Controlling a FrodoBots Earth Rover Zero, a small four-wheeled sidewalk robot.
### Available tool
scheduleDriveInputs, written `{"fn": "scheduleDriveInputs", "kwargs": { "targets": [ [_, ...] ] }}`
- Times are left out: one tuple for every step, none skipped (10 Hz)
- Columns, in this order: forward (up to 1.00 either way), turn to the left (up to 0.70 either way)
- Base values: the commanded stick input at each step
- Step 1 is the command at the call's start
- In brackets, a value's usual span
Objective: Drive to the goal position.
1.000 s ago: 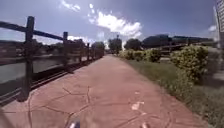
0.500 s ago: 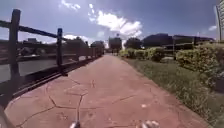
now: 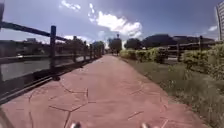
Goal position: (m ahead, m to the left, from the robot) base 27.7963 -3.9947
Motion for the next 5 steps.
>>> {"fn": "scheduleDriveInputs", "kwargs": {
  "targets": [
    [0.85,0.00],
    [0.85,0.00],
    [0.85,0.00],
    [0.85,0.00],
    [0.85,0.00]
  ]
}}
